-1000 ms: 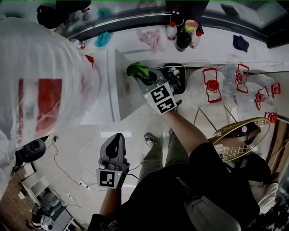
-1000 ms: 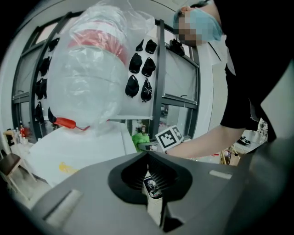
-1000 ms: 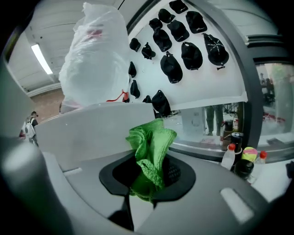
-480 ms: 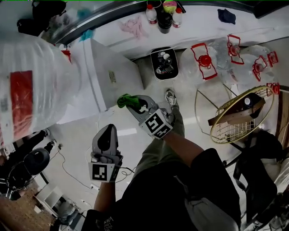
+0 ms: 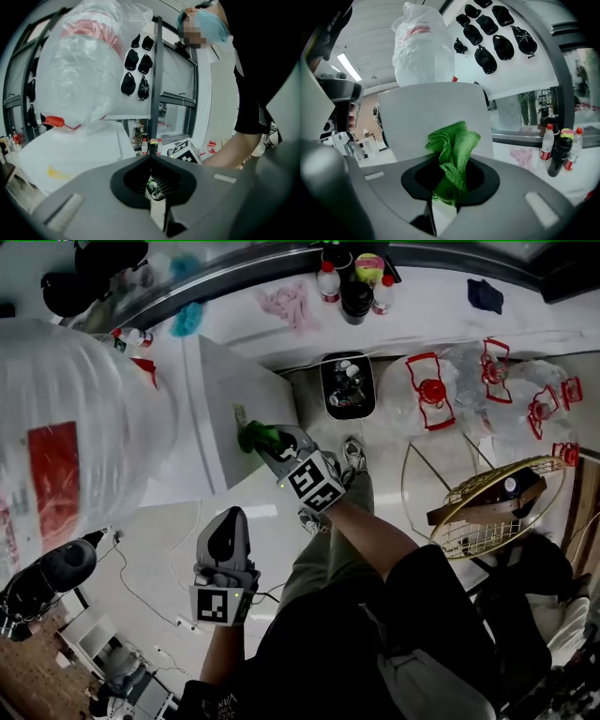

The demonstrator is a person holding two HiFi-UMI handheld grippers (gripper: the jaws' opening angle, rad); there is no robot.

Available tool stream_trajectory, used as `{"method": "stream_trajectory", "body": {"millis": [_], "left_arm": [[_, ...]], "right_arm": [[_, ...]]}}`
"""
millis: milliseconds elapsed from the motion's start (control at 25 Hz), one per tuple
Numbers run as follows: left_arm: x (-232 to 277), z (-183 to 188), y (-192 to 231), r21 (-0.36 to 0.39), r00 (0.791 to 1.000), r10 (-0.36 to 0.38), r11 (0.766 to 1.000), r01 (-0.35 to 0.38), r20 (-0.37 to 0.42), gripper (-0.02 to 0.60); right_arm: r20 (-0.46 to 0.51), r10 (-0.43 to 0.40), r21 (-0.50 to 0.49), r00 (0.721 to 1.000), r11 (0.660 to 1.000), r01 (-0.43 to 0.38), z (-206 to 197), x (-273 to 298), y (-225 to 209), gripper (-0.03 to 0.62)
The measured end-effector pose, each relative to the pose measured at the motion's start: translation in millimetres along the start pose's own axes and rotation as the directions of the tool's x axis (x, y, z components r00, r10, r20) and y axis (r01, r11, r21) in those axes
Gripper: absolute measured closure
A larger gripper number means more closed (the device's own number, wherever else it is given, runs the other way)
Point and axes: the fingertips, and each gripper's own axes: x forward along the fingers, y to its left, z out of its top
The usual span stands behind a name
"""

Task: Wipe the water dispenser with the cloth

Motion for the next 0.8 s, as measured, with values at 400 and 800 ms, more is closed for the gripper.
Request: {"method": "stream_trajectory", "body": {"millis": [400,800], "left_arm": [[21,6,-3,-0.043,0.995,0.095,0.995,-0.096,-0.023,0.58],[24,6,3,-0.078,0.986,0.162,0.983,-0.164,-0.031,0.58]], "right_arm": [[-0.044,-0.002,-0.052,0.999,0.999,-0.001,29,66,-88,0.503],[-0.013,-0.101,-0.013,0.995,0.995,0.101,64,101,-154,0.502]]}}
